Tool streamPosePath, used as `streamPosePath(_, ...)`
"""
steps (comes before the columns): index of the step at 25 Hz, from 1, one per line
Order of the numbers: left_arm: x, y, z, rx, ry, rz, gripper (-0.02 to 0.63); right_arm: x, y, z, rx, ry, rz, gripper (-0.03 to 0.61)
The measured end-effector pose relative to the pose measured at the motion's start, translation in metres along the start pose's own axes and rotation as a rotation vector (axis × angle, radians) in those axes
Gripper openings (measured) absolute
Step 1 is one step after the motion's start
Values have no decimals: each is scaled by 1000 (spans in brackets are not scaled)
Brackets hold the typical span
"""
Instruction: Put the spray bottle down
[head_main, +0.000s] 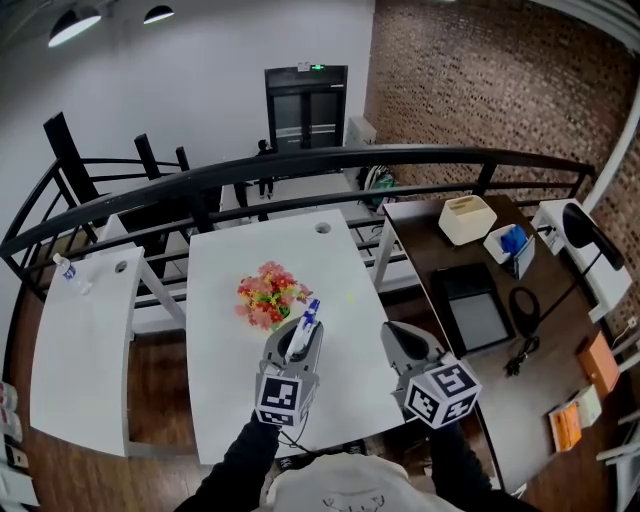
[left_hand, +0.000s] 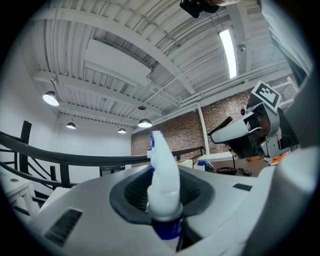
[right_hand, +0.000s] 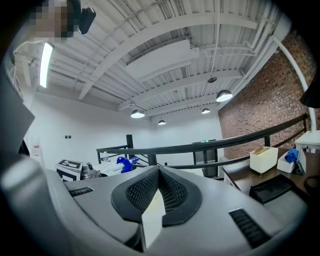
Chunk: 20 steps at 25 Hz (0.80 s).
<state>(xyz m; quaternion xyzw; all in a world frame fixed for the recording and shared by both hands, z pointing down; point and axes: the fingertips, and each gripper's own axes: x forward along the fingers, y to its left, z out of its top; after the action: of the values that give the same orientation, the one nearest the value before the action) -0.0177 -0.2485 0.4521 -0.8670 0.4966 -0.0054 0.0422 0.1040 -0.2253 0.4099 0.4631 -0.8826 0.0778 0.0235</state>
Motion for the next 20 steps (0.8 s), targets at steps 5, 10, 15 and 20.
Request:
streamPosePath(5, 1, -1, -1, 11, 3, -2, 134, 0, -1, 0, 3, -4, -3, -17)
streamPosePath(10, -2, -6, 0, 12, 2, -28, 188, -3, 0, 1, 5, -6, -6, -17)
streamPosePath(15, -14, -5, 2, 10, 5, -25, 249, -2, 6, 1, 5, -8, 0, -17)
streamPosePath(20, -45, -3, -3, -20, 12, 5, 252, 5, 11, -5, 18, 6, 14, -17)
